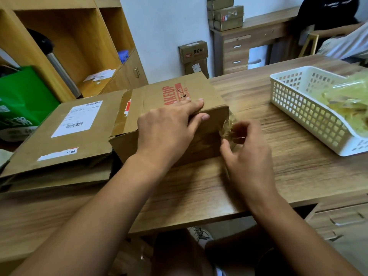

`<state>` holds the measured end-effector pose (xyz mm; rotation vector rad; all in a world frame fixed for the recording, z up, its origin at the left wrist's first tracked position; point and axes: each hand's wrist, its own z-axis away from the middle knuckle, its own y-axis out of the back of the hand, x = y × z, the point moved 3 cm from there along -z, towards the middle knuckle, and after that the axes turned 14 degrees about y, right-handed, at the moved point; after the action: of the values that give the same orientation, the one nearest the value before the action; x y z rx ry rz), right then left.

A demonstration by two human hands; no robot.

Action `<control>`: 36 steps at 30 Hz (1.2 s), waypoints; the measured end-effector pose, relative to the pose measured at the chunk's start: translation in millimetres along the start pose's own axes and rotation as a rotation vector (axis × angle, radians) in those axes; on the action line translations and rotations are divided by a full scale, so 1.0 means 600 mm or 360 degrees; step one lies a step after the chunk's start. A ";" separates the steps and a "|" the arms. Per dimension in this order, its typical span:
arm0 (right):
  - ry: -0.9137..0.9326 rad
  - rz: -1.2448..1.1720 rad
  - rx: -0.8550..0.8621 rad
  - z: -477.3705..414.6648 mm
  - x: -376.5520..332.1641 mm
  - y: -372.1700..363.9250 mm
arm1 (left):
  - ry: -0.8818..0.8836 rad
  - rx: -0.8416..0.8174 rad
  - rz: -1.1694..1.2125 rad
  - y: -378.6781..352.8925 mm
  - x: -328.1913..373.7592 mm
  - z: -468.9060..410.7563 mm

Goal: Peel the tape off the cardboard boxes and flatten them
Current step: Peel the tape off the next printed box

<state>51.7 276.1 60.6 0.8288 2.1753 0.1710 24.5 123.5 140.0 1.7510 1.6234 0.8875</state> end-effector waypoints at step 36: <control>0.0610 -0.0316 -0.0614 0.071 -0.076 -0.005 | 0.0108 -0.0267 -0.0047 -0.004 -0.003 -0.020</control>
<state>102.2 239.7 59.0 0.3792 2.4483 0.6715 13.7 121.8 145.2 1.5939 1.5644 1.0476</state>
